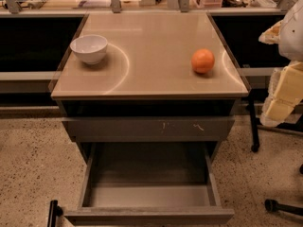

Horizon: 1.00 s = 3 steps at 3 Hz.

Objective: Place orange into middle drawer

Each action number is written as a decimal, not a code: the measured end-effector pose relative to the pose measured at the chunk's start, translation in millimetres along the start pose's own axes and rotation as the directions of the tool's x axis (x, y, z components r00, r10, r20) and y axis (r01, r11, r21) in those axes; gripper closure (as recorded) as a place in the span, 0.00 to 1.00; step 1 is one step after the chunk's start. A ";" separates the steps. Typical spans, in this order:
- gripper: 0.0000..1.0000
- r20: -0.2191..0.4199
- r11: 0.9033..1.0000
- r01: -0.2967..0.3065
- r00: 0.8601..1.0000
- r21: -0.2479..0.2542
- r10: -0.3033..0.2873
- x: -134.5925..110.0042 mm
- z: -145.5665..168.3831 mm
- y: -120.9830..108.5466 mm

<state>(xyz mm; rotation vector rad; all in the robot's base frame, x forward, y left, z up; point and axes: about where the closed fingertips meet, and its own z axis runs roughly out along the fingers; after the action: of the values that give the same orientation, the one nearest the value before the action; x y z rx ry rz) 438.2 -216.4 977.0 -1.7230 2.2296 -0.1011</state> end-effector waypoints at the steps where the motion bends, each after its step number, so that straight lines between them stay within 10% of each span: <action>1: 0.00 0.000 1.000 0.000 1.000 0.000 0.000 0.0 0.0 -0.1; 3: 0.00 0.056 1.000 0.016 0.998 0.025 -0.017 -3.2 0.9 -42.4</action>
Offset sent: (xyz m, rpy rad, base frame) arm 0.0234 -0.0101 0.0037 0.0343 -0.0052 0.0192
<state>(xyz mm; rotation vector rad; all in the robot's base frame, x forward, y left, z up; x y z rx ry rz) 478.7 -224.7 987.3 -1.7104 2.1658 -0.0819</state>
